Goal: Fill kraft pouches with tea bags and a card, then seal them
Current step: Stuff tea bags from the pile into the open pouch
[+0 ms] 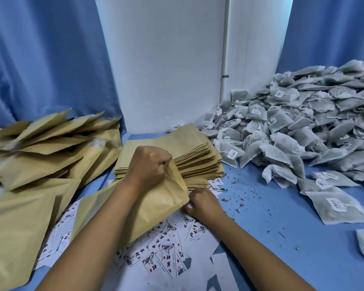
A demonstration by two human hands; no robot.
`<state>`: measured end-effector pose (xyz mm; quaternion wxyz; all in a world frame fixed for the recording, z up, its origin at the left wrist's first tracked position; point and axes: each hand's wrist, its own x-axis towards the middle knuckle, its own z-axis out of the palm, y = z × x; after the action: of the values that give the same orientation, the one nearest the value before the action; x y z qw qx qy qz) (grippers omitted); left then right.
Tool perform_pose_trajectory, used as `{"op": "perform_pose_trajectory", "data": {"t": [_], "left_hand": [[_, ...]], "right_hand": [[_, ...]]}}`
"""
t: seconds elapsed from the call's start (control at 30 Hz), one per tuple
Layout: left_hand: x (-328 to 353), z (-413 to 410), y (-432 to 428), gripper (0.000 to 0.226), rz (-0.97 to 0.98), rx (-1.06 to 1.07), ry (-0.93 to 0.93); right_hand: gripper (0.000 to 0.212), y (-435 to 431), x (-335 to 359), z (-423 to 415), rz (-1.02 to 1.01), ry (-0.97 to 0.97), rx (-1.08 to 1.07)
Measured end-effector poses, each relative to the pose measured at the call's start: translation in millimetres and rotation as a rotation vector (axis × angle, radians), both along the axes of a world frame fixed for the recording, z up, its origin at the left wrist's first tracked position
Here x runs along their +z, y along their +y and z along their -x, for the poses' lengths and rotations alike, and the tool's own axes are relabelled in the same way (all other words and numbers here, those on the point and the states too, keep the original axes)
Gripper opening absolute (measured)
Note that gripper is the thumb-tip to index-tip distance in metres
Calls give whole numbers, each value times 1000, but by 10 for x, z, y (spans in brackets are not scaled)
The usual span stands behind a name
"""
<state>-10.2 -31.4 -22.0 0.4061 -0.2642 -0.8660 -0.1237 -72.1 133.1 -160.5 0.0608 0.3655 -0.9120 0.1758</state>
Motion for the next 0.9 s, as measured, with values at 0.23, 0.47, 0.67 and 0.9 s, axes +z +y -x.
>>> {"op": "perform_pose_trajectory", "data": {"t": [0.23,0.47,0.67,0.9], "left_hand": [[-27,-5,35,11,-29,6,-25],[-78,-41,89,12,-13,-8,-50],[-90,-31,57,14,-22,33,-81],[-97,-53,284,16,-30,-51,-86]], "right_hand": [[22,-51,18,21,-51,36,-37],[21,-73,12,-31,-142,209,-109],[23,108,470,-34,890,-142,-174],[37,-238,940,-447,255,-551,116]]}}
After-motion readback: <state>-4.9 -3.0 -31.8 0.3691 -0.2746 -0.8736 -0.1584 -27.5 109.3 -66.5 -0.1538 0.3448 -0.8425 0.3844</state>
